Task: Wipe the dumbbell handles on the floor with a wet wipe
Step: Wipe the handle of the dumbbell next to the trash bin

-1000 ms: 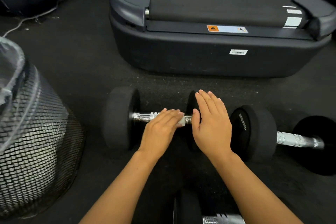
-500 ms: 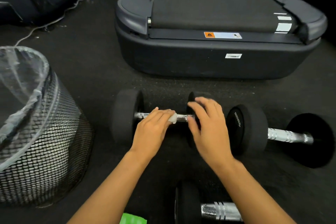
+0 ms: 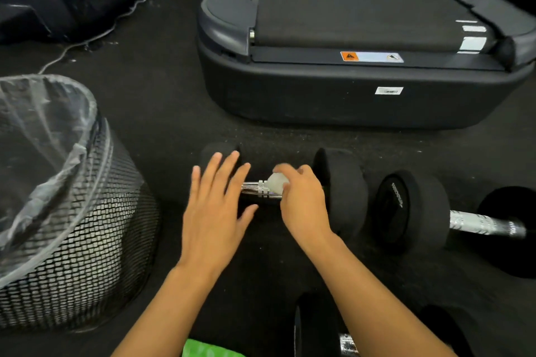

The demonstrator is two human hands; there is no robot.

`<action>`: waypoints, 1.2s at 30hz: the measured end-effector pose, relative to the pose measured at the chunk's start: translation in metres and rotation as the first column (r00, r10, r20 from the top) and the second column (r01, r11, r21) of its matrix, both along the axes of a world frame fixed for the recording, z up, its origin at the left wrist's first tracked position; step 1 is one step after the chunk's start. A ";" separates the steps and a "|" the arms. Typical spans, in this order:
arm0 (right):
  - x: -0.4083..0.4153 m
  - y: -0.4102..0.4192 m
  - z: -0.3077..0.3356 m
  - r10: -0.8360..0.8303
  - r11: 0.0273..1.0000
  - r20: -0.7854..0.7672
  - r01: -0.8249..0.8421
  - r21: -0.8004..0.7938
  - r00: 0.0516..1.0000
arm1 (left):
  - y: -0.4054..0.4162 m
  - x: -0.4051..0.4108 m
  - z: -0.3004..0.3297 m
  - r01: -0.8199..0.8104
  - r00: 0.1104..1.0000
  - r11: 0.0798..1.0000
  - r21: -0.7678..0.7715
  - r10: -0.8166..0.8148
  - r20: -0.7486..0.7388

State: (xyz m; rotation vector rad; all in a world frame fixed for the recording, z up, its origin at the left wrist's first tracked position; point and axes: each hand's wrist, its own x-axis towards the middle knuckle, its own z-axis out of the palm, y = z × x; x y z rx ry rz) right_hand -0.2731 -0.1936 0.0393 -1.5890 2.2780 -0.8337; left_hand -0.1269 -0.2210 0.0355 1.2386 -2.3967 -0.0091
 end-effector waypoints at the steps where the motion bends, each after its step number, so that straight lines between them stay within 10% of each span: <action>1: 0.000 -0.003 -0.005 0.040 0.997 -0.146 -0.031 0.066 0.988 | -0.003 0.004 -0.002 -0.021 1.000 1.000 0.022 0.021 0.004; 5: 0.003 -0.002 -0.025 0.160 0.985 -0.346 -0.125 0.122 0.925 | -0.012 0.014 -0.012 0.008 0.999 0.992 0.129 -0.001 -0.048; 36: 0.022 -0.034 -0.043 0.362 0.924 -0.318 -0.383 -0.003 0.876 | -0.025 0.026 -0.018 0.100 0.967 0.979 0.178 -0.053 -0.251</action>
